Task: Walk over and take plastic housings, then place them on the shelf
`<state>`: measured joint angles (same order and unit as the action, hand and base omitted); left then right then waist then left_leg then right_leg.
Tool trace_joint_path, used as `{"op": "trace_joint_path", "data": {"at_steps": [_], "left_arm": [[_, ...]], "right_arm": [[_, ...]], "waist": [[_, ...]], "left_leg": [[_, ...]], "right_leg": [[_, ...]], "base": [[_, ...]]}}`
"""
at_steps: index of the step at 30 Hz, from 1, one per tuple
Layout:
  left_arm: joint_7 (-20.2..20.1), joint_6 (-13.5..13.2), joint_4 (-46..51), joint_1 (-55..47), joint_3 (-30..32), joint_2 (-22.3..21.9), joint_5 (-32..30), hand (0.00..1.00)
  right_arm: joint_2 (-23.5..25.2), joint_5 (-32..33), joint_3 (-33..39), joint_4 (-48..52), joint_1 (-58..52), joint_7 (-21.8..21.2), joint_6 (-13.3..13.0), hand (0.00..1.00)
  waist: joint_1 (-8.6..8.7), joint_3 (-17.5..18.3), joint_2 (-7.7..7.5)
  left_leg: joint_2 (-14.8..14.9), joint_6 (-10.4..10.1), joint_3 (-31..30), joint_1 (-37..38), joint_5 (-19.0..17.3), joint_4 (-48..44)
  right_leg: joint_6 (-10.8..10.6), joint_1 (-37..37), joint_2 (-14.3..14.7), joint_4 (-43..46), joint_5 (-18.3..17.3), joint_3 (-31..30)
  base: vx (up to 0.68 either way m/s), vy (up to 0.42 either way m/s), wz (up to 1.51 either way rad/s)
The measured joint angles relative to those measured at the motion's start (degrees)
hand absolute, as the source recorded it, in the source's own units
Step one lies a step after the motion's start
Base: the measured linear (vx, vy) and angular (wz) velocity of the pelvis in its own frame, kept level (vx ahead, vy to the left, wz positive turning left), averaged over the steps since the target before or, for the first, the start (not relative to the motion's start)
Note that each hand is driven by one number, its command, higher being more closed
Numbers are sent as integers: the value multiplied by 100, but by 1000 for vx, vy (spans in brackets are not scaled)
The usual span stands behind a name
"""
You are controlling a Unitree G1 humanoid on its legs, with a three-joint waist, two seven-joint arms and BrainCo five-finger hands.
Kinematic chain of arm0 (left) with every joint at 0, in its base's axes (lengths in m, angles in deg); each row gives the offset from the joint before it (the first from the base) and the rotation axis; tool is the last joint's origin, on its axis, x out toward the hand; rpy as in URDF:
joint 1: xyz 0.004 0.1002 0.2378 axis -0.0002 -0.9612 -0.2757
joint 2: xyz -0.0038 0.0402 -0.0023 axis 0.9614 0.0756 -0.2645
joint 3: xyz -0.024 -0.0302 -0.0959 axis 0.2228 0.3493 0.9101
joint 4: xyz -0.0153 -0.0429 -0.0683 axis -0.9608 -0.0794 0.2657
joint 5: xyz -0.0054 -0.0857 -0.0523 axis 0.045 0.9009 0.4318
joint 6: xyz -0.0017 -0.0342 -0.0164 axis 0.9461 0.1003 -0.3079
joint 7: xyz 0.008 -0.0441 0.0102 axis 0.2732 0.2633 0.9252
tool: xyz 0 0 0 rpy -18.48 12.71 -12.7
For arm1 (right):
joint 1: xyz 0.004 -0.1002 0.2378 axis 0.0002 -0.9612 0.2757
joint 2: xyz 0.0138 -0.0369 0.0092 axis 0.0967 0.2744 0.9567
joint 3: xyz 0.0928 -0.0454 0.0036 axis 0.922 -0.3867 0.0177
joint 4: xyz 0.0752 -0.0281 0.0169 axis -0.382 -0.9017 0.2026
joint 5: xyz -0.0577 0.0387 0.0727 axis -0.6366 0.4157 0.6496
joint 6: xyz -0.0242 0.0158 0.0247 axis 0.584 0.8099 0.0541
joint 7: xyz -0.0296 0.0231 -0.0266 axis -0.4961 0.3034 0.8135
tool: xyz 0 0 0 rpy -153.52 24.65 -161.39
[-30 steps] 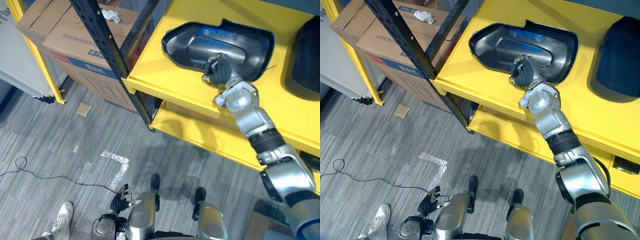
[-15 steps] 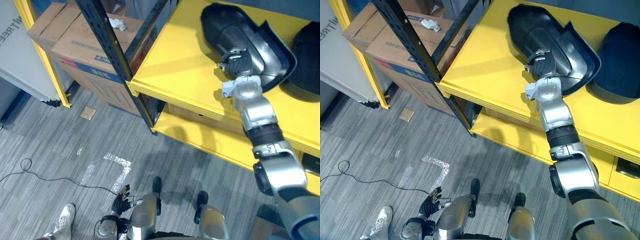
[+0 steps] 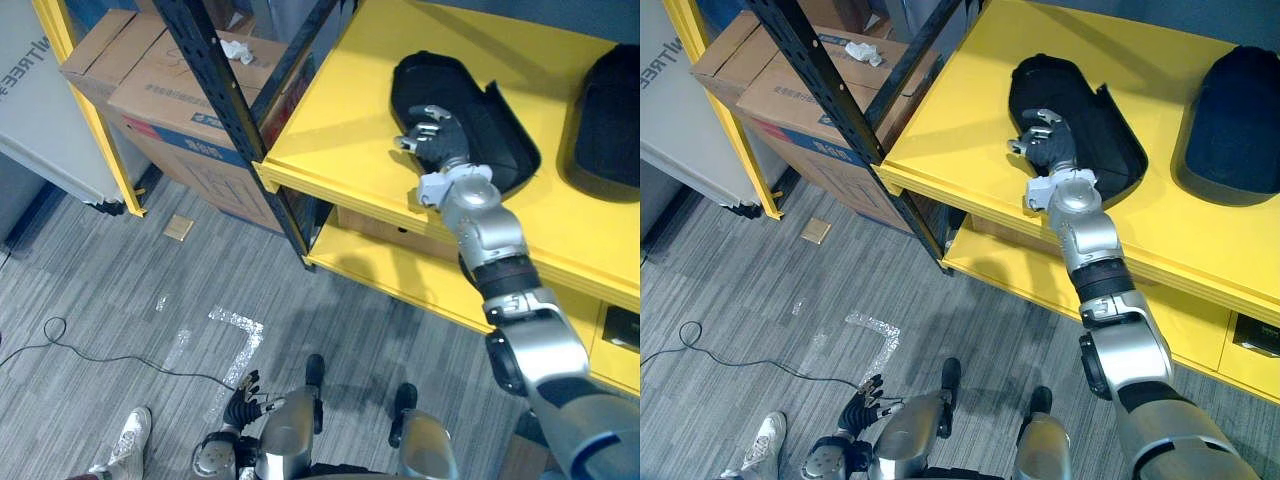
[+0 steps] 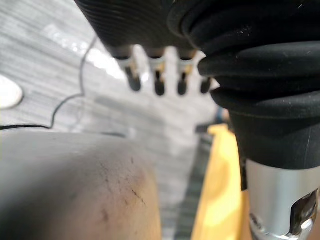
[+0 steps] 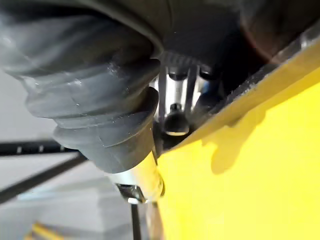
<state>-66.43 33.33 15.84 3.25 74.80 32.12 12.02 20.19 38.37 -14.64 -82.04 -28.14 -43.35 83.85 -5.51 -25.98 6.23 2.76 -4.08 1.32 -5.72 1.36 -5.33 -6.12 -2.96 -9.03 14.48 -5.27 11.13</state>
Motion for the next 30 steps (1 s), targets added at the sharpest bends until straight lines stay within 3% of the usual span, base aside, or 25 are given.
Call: {"op": "trace_joint_path", "data": {"at_steps": [3, 4, 7, 13, 19, 22, 24, 26, 28, 30], "left_arm": [[9, -28, 4, 1, -66, 39, 0, 0], [15, -28, 4, 0, -160, 98, -1, 0], [14, -28, 6, 0, -162, 94, -2, 0], [9, -28, 6, -5, -185, 105, -14, 0], [-38, -21, 6, -5, -246, 135, -14, 0], [-127, -17, 7, -6, -379, 213, -16, 0], [-183, 29, 7, -14, -387, 221, -28, 0], [-305, 166, 34, -15, -386, 237, -145, 0], [-440, 317, 60, -71, -379, 275, -397, 0], [-543, 365, 77, -109, -369, 331, -476, 0]], "right_arm": [[122, -101, -119, -6, -55, 113, -481, 0], [214, -271, -112, 13, -55, 251, -782, 0], [307, -659, -92, 280, -48, 597, -1279, 0], [365, -1165, 12, 1127, 94, 1343, -1989, 0], [406, -1754, 163, 1659, 280, 1761, -2444, 0], [402, -1927, 201, 1970, 328, 1409, -2532, 0], [341, -2287, 86, 2467, 327, 792, -2445, 0], [72, -2821, -285, 2909, 285, -15, -2175, 0], [-444, -3278, -1165, 3188, 34, -1196, -1625, 0], [-797, -3473, -1734, 3192, -255, -1799, -1346, 0]], "waist": [[0, 0, 0], [-1, 0, 0], [-8, 0, 0], [0, 0, 1], [34, 2, 3], [75, 2, 3], [153, 4, 4], [195, 30, -4], [248, 266, -82], [277, 442, -238]], "left_leg": [[-7, -5, -53, -29, 8, -1], [-9, -11, -77, -30, 20, 12], [-13, -12, -110, -22, 85, 99], [-10, -12, -94, 2, 86, 98], [-7, -16, -64, 91, 103, 145], [-2, -21, -59, 177, 120, 213], [1, -32, -54, 218, 127, 280], [19, -32, -15, 236, 132, 314], [40, -28, 62, 261, 127, 356], [75, -39, 100, 264, 116, 350]], "right_leg": [[3, 3, -1, -1, -2, 35], [8, 12, -2, -1, -5, 76], [11, 6, -5, -2, -8, 122], [15, 11, -3, 14, -11, 104], [21, 36, -2, 49, -19, 40], [27, 78, 2, 59, -28, 30], [26, 96, 7, 45, -36, 28], [18, 98, 23, -7, -30, 7], [5, 108, 47, -98, -13, -38], [15, 130, 88, -175, 14, -63]], "base": [[5, 3, 8], [7, -3, 10], [7, -4, 8], [1, 1, 1], [-1, 7, -4], [0, 0, 0], [1, 3, -2], [19, 8, -10], [69, 6, -13], [98, -7, -8]]}}
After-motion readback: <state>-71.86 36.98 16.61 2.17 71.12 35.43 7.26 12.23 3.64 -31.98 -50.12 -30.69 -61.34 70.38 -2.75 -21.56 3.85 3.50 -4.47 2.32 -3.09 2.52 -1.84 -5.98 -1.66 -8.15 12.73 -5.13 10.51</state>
